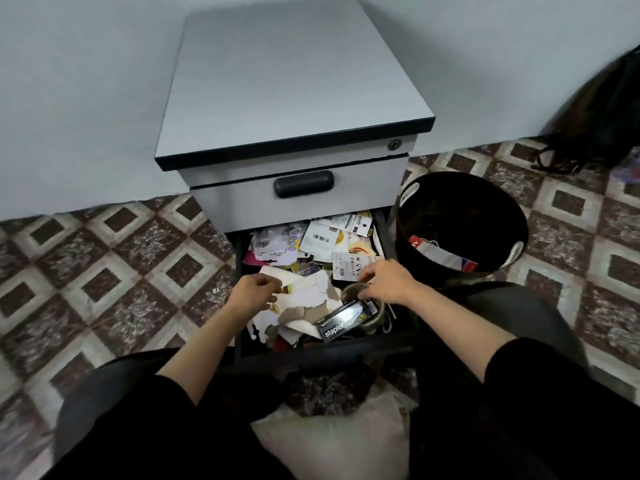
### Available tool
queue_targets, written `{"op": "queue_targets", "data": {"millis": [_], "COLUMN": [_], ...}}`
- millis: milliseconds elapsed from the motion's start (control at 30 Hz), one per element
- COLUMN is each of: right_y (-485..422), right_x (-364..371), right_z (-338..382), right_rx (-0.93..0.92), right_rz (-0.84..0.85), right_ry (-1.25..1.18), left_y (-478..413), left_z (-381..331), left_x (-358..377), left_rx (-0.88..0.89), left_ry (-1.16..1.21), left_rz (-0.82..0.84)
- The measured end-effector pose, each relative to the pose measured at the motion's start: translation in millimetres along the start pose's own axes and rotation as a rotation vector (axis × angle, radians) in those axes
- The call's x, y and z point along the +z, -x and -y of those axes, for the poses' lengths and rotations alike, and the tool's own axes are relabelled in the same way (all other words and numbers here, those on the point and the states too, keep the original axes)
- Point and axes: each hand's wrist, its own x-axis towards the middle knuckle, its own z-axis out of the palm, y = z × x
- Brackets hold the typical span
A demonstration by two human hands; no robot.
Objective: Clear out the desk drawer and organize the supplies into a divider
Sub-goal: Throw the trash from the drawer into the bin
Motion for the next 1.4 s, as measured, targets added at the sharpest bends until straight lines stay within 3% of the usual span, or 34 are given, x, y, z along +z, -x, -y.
{"op": "queue_targets", "data": {"millis": [133, 300, 633, 800, 1033, 1400], "right_y": [-8, -17, -35, -50, -64, -73], "right_x": [30, 62, 35, 13, 17, 32], "right_z": [14, 11, 0, -12, -8, 1], "right_rx": [-0.062, -0.089, -0.046, -0.011, -0.039, -0.1], "right_rz": [0.136, 0.173, 0.213, 0.167, 0.27, 0.418], "right_ry": [0.205, 0.39, 0.18, 0.209, 0.113, 0.424], "left_y": [-15, -34, -67, -72, -74, -68], "left_z": [15, 20, 23, 15, 20, 12], "left_x": [-8, -3, 7, 15, 12, -3], "left_rx": [0.059, 0.109, 0.43, 0.467, 0.351, 0.248], "left_ry": [-0.208, -0.431, -1.006, -1.186, -1.226, -1.117], "left_rz": [-0.047, -0.086, 0.023, 0.09, 0.157, 0.307]}}
